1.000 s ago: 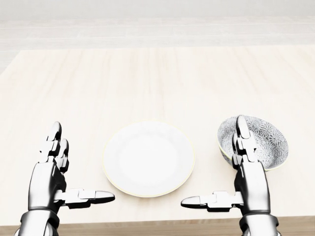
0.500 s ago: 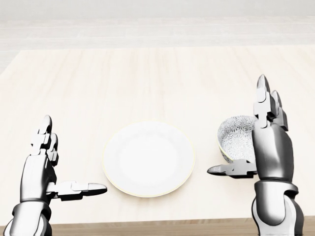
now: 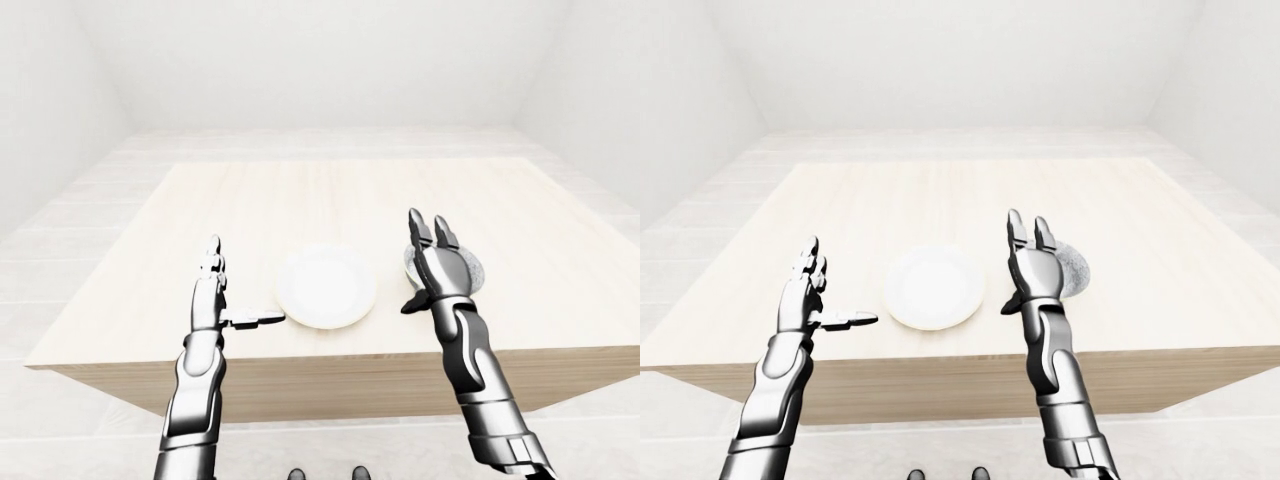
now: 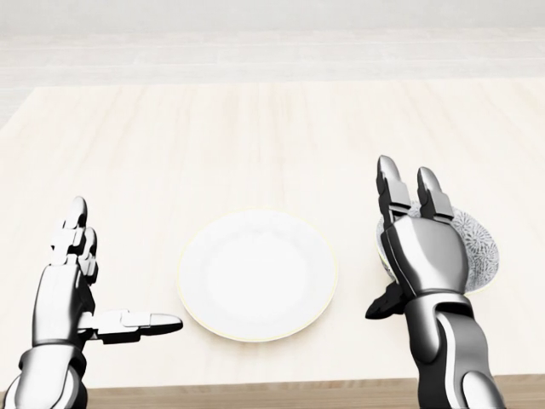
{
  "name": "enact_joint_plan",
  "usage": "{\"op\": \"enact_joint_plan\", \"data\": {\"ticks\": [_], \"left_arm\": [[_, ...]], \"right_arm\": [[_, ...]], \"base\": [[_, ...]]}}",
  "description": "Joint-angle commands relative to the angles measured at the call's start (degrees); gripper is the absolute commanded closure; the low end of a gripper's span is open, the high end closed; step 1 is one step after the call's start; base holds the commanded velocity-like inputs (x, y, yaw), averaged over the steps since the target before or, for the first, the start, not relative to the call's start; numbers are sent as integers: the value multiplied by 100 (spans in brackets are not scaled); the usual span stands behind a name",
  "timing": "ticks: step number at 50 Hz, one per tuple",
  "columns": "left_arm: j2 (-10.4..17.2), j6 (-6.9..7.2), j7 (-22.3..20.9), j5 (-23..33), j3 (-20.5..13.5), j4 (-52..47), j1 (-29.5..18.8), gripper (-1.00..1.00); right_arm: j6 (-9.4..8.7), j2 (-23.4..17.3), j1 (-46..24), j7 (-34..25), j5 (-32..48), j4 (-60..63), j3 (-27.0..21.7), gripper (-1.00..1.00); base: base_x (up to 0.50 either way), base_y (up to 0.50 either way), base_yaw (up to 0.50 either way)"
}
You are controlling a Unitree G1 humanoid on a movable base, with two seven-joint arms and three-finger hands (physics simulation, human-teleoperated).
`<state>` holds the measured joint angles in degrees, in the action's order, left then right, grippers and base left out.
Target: Put the bowl on the plate.
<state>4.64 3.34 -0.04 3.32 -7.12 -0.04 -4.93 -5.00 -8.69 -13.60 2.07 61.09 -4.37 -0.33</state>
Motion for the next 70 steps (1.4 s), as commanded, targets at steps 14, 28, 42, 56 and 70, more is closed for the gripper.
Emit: {"op": "enact_joint_plan", "data": {"ticks": [14, 28, 42, 56, 70], "left_arm": [[7, 79, 63, -12, 20, 52, -157, -100], [22, 62, 53, -39, 3, 35, -127, -100], [18, 68, -43, -37, -7, -98, -11, -100], [12, 99, -62, -62, -36, -183, 24, -100], [10, 166, -80, -73, -55, -369, 62, -100]], "right_arm": [[0, 96, 361, -247, 981, -349, 61, -100], [0, 80, 437, -151, 1110, -530, -33, -100], [0, -31, 353, -45, 1208, -746, -239, -100], [0, -300, -43, 176, 864, -1479, -474, -100], [0, -427, -136, 314, 657, -1898, -349, -100]], "base": [[0, 0, 0], [0, 0, 0], [0, 0, 0], [0, 0, 0], [0, 0, 0]]}}
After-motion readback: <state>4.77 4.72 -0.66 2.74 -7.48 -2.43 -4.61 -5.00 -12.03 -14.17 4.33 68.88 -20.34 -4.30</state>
